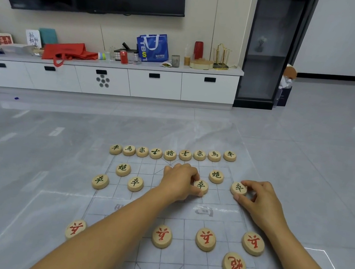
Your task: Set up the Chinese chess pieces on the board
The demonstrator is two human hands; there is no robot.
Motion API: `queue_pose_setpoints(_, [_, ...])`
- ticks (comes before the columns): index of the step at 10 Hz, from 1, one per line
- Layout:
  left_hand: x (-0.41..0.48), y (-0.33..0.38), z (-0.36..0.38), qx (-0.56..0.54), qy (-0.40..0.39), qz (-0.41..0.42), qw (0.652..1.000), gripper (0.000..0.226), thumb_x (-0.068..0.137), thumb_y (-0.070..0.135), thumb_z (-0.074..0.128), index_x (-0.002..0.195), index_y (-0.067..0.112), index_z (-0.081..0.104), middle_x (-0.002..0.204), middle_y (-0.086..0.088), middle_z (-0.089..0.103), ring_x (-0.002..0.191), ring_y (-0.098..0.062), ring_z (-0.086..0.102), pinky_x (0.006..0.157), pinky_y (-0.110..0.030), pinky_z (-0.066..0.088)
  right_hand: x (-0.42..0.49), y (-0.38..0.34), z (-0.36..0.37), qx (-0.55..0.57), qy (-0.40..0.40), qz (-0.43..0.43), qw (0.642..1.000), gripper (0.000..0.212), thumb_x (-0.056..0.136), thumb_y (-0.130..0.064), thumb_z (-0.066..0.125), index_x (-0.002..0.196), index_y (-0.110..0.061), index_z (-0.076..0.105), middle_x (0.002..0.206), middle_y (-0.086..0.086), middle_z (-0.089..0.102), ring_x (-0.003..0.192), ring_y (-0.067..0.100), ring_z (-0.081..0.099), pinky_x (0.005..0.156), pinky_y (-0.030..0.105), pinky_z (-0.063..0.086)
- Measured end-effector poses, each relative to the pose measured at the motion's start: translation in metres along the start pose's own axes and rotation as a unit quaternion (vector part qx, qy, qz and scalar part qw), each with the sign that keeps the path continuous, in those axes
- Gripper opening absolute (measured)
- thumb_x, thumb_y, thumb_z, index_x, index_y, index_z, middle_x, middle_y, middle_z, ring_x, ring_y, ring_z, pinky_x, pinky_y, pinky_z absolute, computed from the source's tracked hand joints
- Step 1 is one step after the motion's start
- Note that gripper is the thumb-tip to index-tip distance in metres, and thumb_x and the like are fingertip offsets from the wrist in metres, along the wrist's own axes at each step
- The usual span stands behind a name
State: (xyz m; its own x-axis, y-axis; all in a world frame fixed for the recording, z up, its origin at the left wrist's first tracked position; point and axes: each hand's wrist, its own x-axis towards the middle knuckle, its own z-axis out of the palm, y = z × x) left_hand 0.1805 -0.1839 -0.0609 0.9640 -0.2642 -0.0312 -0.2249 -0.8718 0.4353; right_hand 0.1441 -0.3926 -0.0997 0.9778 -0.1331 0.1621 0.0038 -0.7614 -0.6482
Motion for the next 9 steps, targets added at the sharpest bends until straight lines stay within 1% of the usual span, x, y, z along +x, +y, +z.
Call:
queue_pose_setpoints(3, [0.0, 0.0, 0.0, 0.045, -0.006, 0.018, 0.999, 0.038, 0.079, 0.04, 0.067, 0.108, 0.017, 0.058, 0.109, -0.002, 0.056, 0.104, -0.021, 0.049, 0.09, -0.035, 0.028, -0.001, -0.002, -0.001, -0.002, -0.005, 0.006, 1.0, 0.046, 0.081, -0.035, 0.065, 0.122, -0.018, 0.054, 0.118, 0.004, 0.047, 0.094, 0.012, 0.046, 0.08, 0.027, 0.041])
queue_pose_setpoints(4, [0.0, -0.002, 0.0, 0.048, -0.009, 0.013, 0.999, 0.044, 0.077, 0.042, 0.069, 0.113, 0.019, 0.056, 0.11, -0.001, 0.055, 0.105, -0.02, 0.049, 0.091, -0.035, 0.028, -0.001, -0.002, 0.0, -0.001, -0.005, 0.008, 1.0, 0.048, 0.081, -0.035, 0.065, 0.124, -0.018, 0.053, 0.119, 0.004, 0.047, 0.095, 0.013, 0.046, 0.081, 0.027, 0.04])
queue_pose_setpoints(5, [-0.002, -0.001, -0.002, 0.028, -0.025, -0.001, 0.999, 0.052, 0.076, 0.041, 0.07, 0.12, 0.021, 0.052, 0.109, 0.0, 0.057, 0.105, -0.019, 0.049, 0.092, -0.034, 0.027, -0.003, -0.004, -0.001, -0.002, -0.009, 0.017, 1.0, 0.051, 0.081, -0.035, 0.065, 0.126, -0.017, 0.051, 0.122, 0.005, 0.047, 0.102, 0.018, 0.05, 0.082, 0.026, 0.039])
queue_pose_setpoints(6, [-0.003, -0.004, -0.01, 0.01, -0.021, -0.002, 1.0, 0.053, 0.078, 0.04, 0.068, 0.123, 0.021, 0.049, 0.113, 0.002, 0.058, 0.109, -0.018, 0.05, 0.092, -0.031, 0.025, -0.003, -0.004, -0.002, -0.006, -0.007, 0.019, 1.0, 0.053, 0.081, -0.035, 0.065, 0.128, -0.016, 0.049, 0.123, 0.006, 0.047, 0.105, 0.02, 0.051, 0.083, 0.027, 0.04])
queue_pose_setpoints(7, [-0.014, -0.009, -0.028, -0.015, 0.004, 0.005, 1.0, 0.054, 0.077, 0.04, 0.069, 0.124, 0.021, 0.05, 0.115, 0.004, 0.058, 0.111, -0.016, 0.051, 0.097, -0.029, 0.028, -0.004, -0.005, -0.004, -0.004, -0.021, 0.026, 0.999, 0.058, 0.079, -0.036, 0.067, 0.13, -0.016, 0.047, 0.124, 0.006, 0.046, 0.104, 0.019, 0.051, 0.085, 0.029, 0.042])
queue_pose_setpoints(8, [-0.044, -0.019, -0.055, -0.088, 0.058, 0.032, 0.994, 0.048, 0.077, 0.033, 0.07, 0.121, 0.023, 0.052, 0.111, 0.006, 0.058, 0.103, -0.01, 0.053, 0.098, -0.03, 0.041, -0.004, -0.007, -0.006, 0.027, -0.028, 0.027, 0.999, 0.06, 0.079, -0.035, 0.067, 0.131, -0.017, 0.045, 0.117, 0.003, 0.046, 0.097, 0.015, 0.048, 0.081, 0.027, 0.039])
queue_pose_setpoints(9, [-0.096, -0.034, -0.082, -0.164, 0.171, 0.064, 0.97, 0.043, 0.073, 0.039, 0.072, 0.111, 0.032, 0.053, 0.104, 0.012, 0.061, 0.096, 0.001, 0.055, 0.081, -0.006, 0.039, -0.008, -0.01, -0.018, 0.149, -0.027, 0.062, 0.987, 0.057, 0.082, -0.032, 0.063, 0.132, -0.016, 0.042, 0.118, 0.005, 0.044, 0.096, 0.017, 0.048, 0.083, 0.028, 0.036])
